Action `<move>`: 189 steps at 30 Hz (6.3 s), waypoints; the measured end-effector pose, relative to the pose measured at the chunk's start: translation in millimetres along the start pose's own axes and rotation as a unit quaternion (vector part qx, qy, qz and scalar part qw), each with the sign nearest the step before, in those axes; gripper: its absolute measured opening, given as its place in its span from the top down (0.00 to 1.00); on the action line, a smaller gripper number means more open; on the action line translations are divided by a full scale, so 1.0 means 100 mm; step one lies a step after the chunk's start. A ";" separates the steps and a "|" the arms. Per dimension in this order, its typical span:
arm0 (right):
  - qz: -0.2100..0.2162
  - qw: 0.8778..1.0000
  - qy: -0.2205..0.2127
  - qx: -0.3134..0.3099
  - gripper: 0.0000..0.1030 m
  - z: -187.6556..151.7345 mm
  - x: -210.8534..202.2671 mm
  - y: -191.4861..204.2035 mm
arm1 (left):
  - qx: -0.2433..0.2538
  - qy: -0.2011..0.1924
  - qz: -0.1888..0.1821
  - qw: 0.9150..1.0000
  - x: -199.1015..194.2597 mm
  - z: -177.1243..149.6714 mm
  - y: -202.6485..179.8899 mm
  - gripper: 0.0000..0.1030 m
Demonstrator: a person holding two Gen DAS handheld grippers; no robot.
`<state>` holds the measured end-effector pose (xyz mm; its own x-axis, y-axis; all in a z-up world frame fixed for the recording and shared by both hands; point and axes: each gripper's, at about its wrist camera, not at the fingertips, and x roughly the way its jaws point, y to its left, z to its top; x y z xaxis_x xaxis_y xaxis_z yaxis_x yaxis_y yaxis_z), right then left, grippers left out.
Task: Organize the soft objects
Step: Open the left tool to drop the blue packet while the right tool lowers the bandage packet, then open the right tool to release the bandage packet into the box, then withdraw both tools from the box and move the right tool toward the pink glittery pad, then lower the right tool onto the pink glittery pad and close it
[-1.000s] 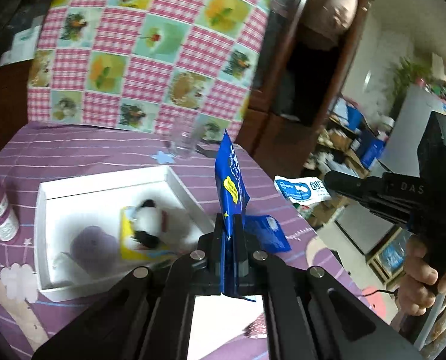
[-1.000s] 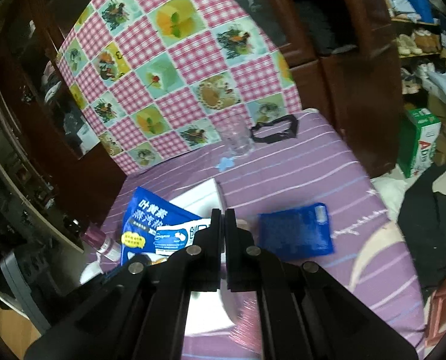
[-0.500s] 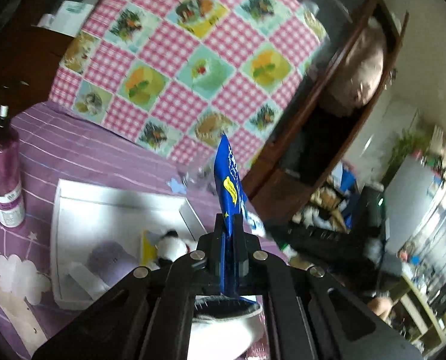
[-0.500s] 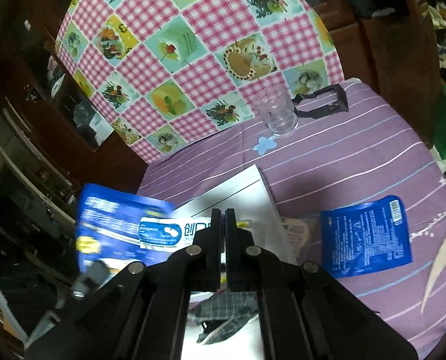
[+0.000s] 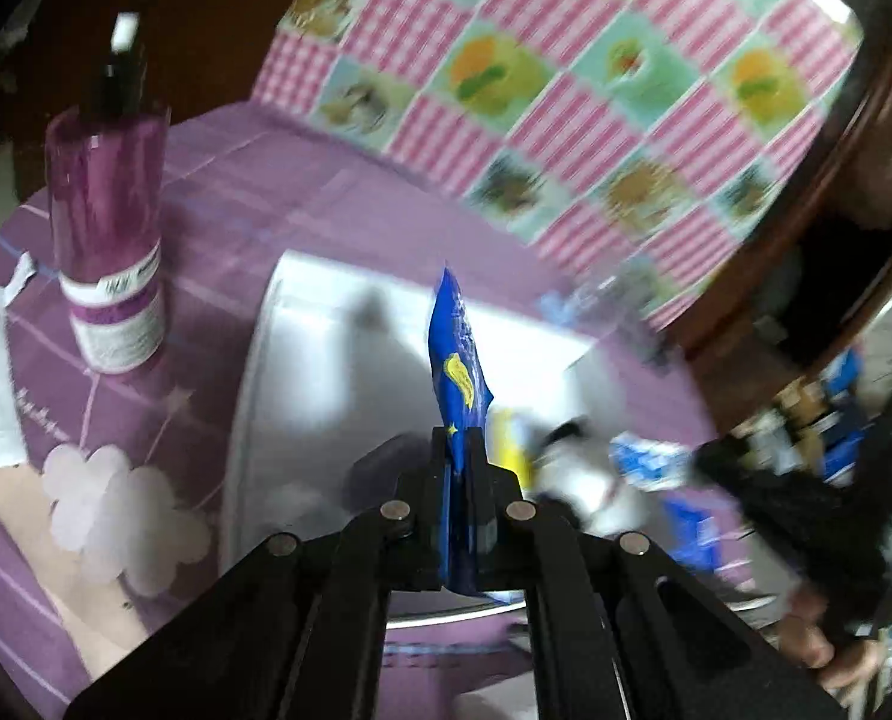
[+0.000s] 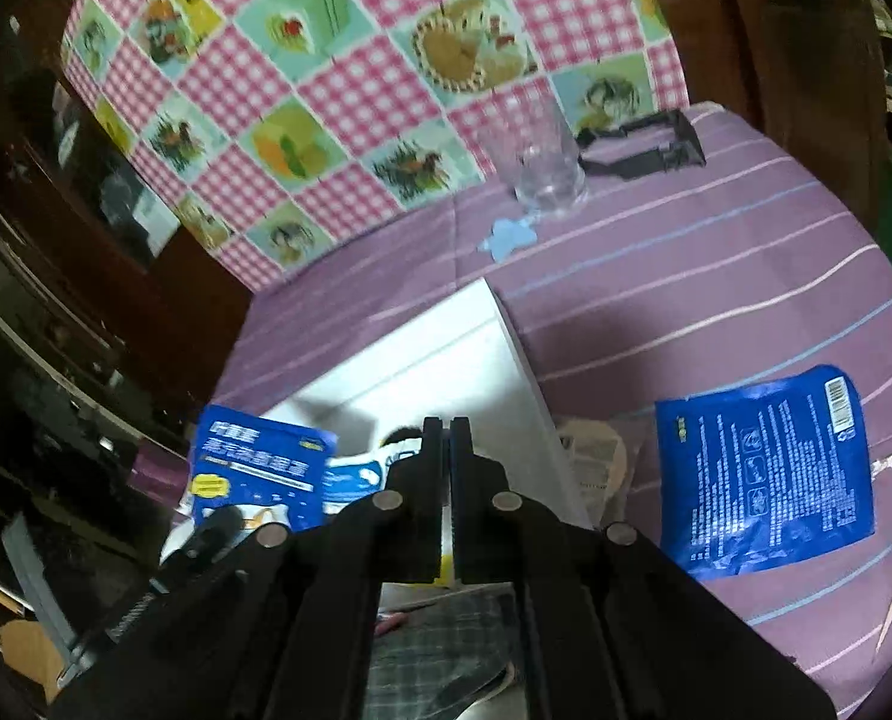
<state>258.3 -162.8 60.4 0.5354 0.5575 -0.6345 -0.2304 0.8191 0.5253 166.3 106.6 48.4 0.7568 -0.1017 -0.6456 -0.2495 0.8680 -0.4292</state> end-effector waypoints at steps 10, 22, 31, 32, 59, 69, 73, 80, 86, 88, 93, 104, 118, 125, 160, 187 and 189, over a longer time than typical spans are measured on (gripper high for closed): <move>-0.036 0.999 0.027 -0.019 0.97 -0.10 0.20 -0.03 | -0.019 0.048 0.072 0.996 0.22 -0.05 0.17 0.93; -0.041 0.998 0.037 -0.024 0.97 -0.12 0.26 -0.03 | 0.023 0.048 0.111 0.992 0.20 -0.12 0.08 0.67; -0.036 0.998 0.036 -0.023 0.97 -0.11 0.24 -0.04 | 0.057 0.052 0.100 0.992 0.13 -0.12 -0.01 0.41; -0.035 0.999 0.035 -0.022 0.97 -0.10 0.23 -0.04 | 0.058 0.052 0.097 0.992 0.11 -0.12 -0.02 0.39; 0.164 0.984 0.021 0.060 0.95 -0.13 0.18 0.00 | 0.115 -0.005 0.104 0.988 -0.22 -0.08 -0.27 0.26; 0.111 0.993 -0.042 -0.027 0.35 -0.12 -0.13 0.27 | 0.102 -0.026 0.116 0.988 -0.30 -0.05 -0.24 0.24; 0.074 0.995 -0.059 -0.042 0.35 -0.08 -0.22 0.27 | 0.098 -0.039 0.104 0.989 -0.34 -0.04 -0.24 0.23; 0.028 0.996 -0.057 -0.069 0.35 -0.08 -0.29 0.28 | 0.098 -0.055 0.096 0.989 -0.44 -0.01 -0.32 0.23; -0.009 0.992 -0.058 -0.116 0.35 -0.13 -0.52 0.39 | 0.123 -0.075 0.086 0.986 -0.61 -0.08 -0.56 0.23; -0.033 0.987 -0.068 -0.143 0.35 -0.16 -0.66 0.41 | 0.138 -0.071 0.079 0.985 -0.67 -0.13 -0.64 0.23; -0.059 0.976 -0.080 -0.192 0.35 -0.31 -0.95 0.37 | 0.180 -0.082 0.080 0.977 -0.83 -0.33 -0.78 0.23; -0.112 0.968 -0.104 -0.199 0.35 -0.77 -1.26 -0.07 | 0.198 -0.067 0.051 0.977 -1.01 -0.74 -0.74 0.23; -0.131 0.973 -0.058 -0.181 0.35 -1.25 -1.20 -0.42 | 0.206 -0.057 0.002 0.977 -1.08 -1.06 -0.67 0.23; -0.093 0.979 -0.038 -0.176 0.40 -1.30 -1.20 -0.41 | 0.202 -0.048 -0.003 0.978 -1.05 -1.13 -0.62 0.23; -0.106 0.977 -0.039 -0.182 0.39 -1.38 -1.22 -0.35 | 0.223 -0.034 -0.013 0.974 -1.07 -1.23 -0.69 0.23; -0.017 0.985 0.006 -0.173 0.39 -1.43 -1.24 -0.29 | 0.223 -0.001 0.006 0.975 -1.03 -1.27 -0.67 0.23; -0.027 0.984 0.009 -0.177 0.39 -1.44 -1.20 -0.28 | 0.219 0.001 0.003 0.976 -1.03 -1.26 -0.65 0.23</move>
<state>83.2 -233.6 40.3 0.5405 0.5113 -0.6681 -0.4723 0.8416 0.2620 28.5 -1.1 63.0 0.7552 -0.0955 -0.6485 0.0273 0.9931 -0.1144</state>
